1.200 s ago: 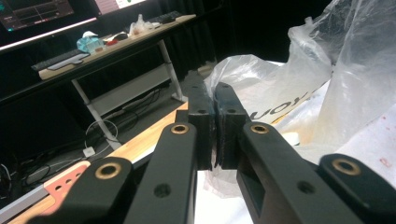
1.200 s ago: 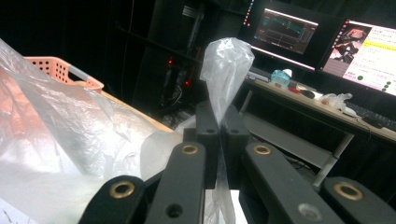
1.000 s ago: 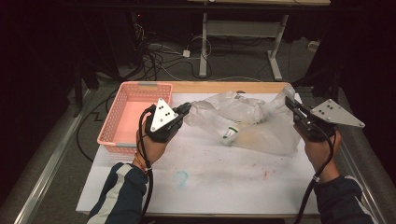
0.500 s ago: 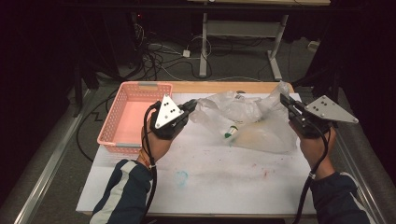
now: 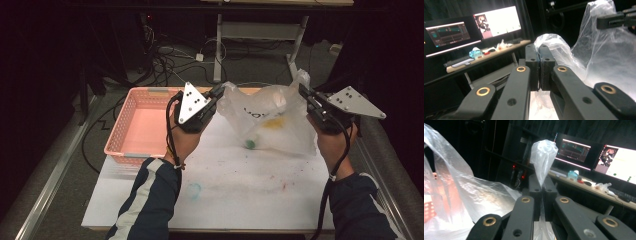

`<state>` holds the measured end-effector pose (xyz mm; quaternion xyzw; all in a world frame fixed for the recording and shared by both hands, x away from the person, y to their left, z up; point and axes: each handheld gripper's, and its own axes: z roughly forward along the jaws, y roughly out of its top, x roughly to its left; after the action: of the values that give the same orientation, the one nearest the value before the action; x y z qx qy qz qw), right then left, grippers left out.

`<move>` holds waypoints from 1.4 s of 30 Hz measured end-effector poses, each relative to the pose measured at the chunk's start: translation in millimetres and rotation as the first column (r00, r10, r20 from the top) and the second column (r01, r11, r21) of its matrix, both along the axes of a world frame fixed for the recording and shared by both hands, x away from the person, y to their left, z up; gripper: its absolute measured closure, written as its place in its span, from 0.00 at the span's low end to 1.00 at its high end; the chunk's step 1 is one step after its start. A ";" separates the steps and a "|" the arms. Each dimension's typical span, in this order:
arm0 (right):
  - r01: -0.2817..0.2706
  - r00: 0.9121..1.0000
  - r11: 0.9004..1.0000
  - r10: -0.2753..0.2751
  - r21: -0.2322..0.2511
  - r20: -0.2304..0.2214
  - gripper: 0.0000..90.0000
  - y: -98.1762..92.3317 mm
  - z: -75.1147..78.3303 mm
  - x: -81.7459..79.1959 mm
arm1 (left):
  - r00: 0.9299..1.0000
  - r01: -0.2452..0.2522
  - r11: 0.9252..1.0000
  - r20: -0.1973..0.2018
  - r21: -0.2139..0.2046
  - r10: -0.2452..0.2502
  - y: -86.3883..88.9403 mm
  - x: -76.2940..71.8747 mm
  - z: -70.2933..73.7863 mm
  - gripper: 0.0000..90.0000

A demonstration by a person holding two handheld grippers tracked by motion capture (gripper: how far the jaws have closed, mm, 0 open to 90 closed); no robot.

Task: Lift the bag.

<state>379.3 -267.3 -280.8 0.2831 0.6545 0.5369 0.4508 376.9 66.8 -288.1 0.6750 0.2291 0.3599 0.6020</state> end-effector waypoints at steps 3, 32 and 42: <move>-0.021 1.000 1.000 0.021 0.015 0.016 1.00 2.9 7.3 -5.6 | 0.999 -0.002 1.000 0.034 -0.016 0.002 0.0 -8.4 8.9 0.95; 0.239 0.970 0.971 -0.238 0.003 -0.047 1.00 -50.1 8.0 52.5 | 0.988 -0.139 0.988 -0.058 0.067 0.143 -9.0 55.6 15.8 0.90; 0.342 0.933 0.939 -0.344 -0.043 -0.103 1.00 -73.9 -0.4 80.5 | 0.966 -0.219 0.965 -0.106 0.145 0.235 -5.2 88.8 7.2 0.90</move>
<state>459.8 -341.2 -281.2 0.4162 0.6253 0.4256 0.5047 465.7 61.6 -280.9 0.7033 0.3174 0.3989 0.4955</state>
